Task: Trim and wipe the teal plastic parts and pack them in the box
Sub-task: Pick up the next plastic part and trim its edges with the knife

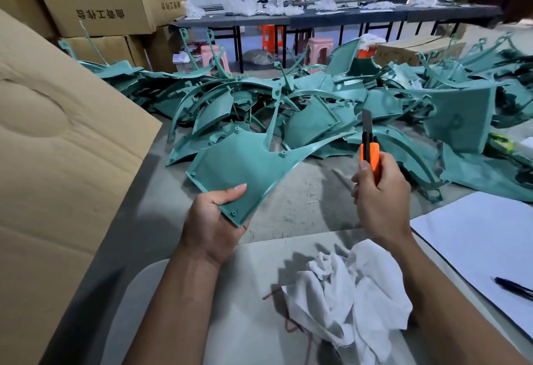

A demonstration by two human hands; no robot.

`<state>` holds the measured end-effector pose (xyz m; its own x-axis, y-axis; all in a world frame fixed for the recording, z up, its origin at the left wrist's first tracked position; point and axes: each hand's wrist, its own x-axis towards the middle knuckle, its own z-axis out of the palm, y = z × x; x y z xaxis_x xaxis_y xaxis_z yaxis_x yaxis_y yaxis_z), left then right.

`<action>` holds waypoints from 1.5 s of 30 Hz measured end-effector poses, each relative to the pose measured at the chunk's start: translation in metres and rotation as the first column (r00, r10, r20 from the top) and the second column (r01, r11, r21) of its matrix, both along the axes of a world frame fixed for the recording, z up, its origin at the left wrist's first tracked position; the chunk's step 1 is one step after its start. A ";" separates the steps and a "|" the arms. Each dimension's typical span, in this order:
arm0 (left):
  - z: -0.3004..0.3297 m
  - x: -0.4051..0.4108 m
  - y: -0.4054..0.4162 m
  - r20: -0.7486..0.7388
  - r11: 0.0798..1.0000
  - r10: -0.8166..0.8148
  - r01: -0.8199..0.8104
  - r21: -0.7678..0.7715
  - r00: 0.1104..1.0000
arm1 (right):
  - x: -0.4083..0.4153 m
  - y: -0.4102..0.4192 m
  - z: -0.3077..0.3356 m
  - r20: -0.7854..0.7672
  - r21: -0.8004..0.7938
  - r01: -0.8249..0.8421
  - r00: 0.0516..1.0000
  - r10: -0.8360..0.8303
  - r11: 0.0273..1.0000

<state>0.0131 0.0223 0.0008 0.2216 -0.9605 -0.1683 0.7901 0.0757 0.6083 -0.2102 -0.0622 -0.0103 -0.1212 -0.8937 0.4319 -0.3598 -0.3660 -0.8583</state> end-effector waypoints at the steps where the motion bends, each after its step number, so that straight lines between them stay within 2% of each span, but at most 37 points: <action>1: 0.000 0.000 0.000 -0.007 1.000 0.007 -0.007 0.005 1.000 | 0.000 0.000 0.000 -0.001 -0.004 -0.002 1.000 0.002 1.000; 8: 0.001 0.003 0.000 -0.032 0.998 0.029 -0.030 -0.049 0.999 | -0.001 0.000 -0.002 -0.065 -0.073 -0.046 0.997 0.041 0.996; 10: 0.002 0.000 -0.002 -0.043 0.995 0.054 -0.057 -0.078 0.998 | 0.004 0.003 -0.003 -0.204 -0.133 -0.137 0.973 0.109 0.982; 12: 0.003 -0.007 -0.005 -0.055 0.996 0.052 -0.056 -0.070 0.997 | 0.014 0.012 -0.005 -0.428 -0.185 -0.270 0.888 0.170 0.945; 14: 0.004 -0.015 -0.006 -0.045 0.995 0.064 -0.067 -0.070 0.997 | 0.024 0.019 -0.007 -0.496 -0.176 -0.344 0.840 0.219 0.922; 16: 0.003 -0.017 -0.007 -0.052 0.990 0.104 -0.109 -0.092 0.993 | 0.030 0.020 -0.008 -0.474 -0.168 -0.313 0.857 0.202 0.935; 19: 0.004 -0.009 -0.006 -0.087 0.980 0.152 -0.161 -0.118 0.985 | 0.027 0.016 -0.009 -0.423 -0.147 -0.154 0.903 0.078 0.977; 23: 0.003 -0.001 -0.007 -0.090 0.977 0.173 -0.183 -0.114 0.981 | 0.012 0.004 -0.006 -0.217 -0.111 0.094 0.969 -0.117 0.989; 26: 0.001 -0.001 -0.007 -0.050 0.987 0.137 -0.141 -0.081 0.989 | 0.003 -0.001 -0.004 -0.117 -0.113 0.131 0.983 -0.144 0.985; 30: 0.002 -0.011 -0.007 -0.019 0.994 0.082 -0.083 -0.074 0.996 | 0.005 0.000 -0.005 -0.170 -0.134 0.055 0.982 -0.078 0.989; 34: 0.001 -0.016 -0.008 0.008 0.991 0.129 -0.129 -0.046 0.992 | 0.019 0.010 -0.006 -0.296 -0.175 -0.175 0.948 0.118 0.969; 36: 0.000 -0.014 -0.008 -0.007 0.986 0.165 -0.165 -0.037 0.986 | 0.025 0.015 -0.006 -0.375 -0.209 -0.293 0.905 0.200 0.933; 38: 0.001 -0.013 -0.009 -0.047 0.982 0.181 -0.183 -0.039 0.982 | 0.028 0.018 -0.006 -0.392 -0.230 -0.368 0.882 0.260 0.901; 45: 0.004 -0.021 -0.008 -0.139 0.985 0.154 -0.162 -0.054 0.978 | 0.020 0.013 -0.006 -0.393 -0.281 -0.423 0.869 0.299 0.861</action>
<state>-0.0081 0.0144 0.0047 0.3510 -0.9250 -0.1457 0.8389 0.2415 0.4878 -0.1904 -0.0489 -0.0165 0.3830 -0.6282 0.6772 -0.3764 -0.7756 -0.5067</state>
